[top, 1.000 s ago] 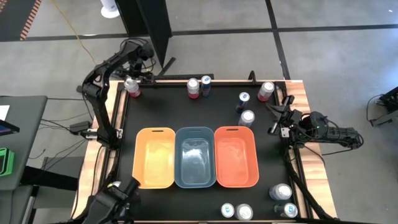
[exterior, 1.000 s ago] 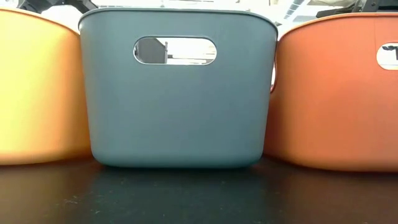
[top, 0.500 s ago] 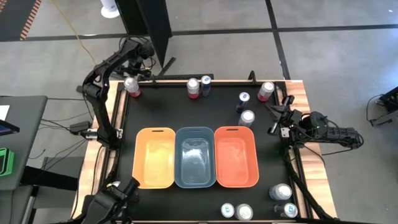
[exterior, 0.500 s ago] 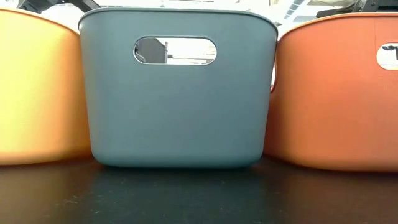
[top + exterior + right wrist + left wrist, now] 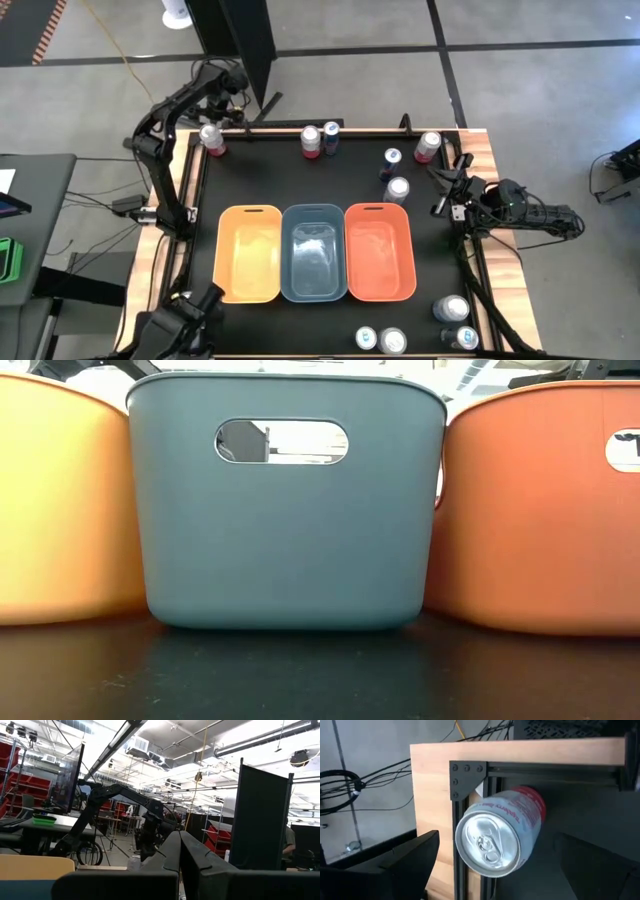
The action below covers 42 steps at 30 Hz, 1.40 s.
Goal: Sort soda cans
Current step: Put the top left pink-white soda can into the yellow bin
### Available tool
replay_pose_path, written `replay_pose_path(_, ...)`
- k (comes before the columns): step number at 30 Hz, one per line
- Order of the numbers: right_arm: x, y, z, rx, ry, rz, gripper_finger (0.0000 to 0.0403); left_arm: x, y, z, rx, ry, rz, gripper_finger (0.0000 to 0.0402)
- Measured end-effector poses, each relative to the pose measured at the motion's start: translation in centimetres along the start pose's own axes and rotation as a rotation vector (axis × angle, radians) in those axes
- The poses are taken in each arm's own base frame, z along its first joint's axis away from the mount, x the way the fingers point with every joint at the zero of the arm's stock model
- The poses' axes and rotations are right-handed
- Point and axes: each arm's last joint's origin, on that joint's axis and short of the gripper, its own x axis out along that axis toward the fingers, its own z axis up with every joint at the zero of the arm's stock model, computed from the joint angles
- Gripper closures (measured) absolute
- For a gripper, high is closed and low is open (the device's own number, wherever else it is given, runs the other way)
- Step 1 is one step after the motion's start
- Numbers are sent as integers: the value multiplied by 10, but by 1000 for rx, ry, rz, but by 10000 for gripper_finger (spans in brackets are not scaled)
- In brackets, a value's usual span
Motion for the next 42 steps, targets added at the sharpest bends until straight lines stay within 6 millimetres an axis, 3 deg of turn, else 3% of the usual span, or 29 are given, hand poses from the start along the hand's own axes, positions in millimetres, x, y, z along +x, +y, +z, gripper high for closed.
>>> replay_pose_path(13,0,0,-1,-19,8,3,381,12,9,5,-142,54,-60,16)
replay_pose_path(42,0,0,-1,-29,8,3,381,22,-1,2,-59,35,-50,17)
